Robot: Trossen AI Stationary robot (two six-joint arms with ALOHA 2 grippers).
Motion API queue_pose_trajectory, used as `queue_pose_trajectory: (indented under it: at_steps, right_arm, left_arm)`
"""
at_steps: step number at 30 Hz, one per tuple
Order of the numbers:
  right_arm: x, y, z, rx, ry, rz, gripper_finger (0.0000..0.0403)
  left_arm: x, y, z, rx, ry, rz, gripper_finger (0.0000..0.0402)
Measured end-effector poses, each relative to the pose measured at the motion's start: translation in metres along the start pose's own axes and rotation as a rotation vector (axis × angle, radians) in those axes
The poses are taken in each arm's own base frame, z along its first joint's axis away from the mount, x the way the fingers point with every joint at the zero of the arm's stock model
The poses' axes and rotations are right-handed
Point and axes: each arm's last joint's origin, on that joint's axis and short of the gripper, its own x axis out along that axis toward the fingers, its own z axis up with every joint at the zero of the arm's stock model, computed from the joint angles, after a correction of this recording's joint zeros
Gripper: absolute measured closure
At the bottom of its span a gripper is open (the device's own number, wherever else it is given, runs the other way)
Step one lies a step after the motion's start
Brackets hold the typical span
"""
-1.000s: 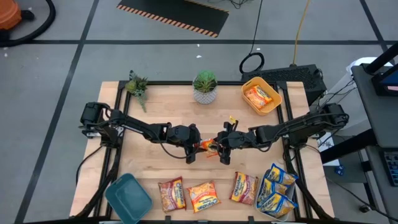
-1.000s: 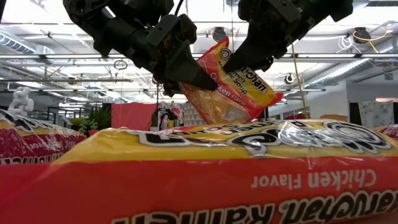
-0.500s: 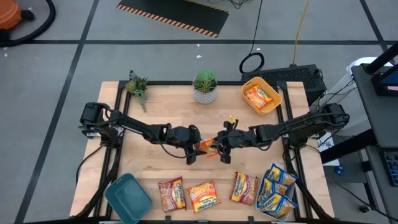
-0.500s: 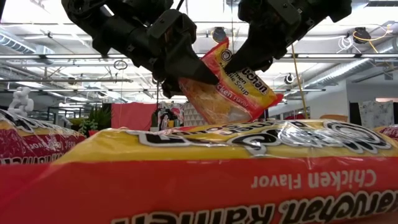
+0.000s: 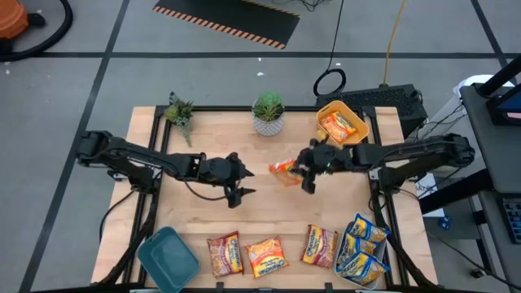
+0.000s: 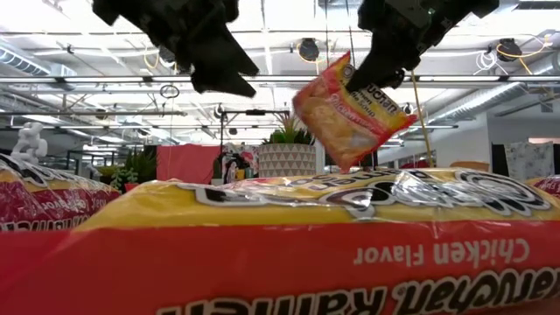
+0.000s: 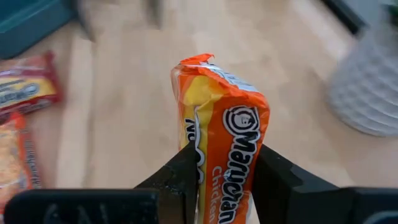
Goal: Sort Maruchan noodles
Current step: Put the top orange noodle pack into the yellow bin
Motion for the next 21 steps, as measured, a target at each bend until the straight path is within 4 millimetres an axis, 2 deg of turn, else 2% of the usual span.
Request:
queue_pose_trajectory:
  at_steps: [3,10,15,21]
  right_arm:
    - [-0.014,-0.020,0.002,0.052,-0.001,-0.059,0.0303]
    - [-0.043,-0.065,0.000,0.173,-0.012,-0.213,0.0303]
    - [-0.052,-0.096,-0.002,0.251,-0.004,-0.228,0.0302]
    - [-0.061,-0.125,0.003,0.263,0.079,-0.276,0.0302]
  left_arm:
    - [-0.008,-0.005,0.000,0.007,0.009,-0.016,0.0121]
    - [-0.010,-0.016,-0.004,0.074,0.028,-0.044,0.0121]
    - [-0.010,-0.015,-0.003,0.071,0.024,-0.042,0.0121]
    - [-0.010,-0.015,-0.003,0.070,0.021,-0.042,0.0121]
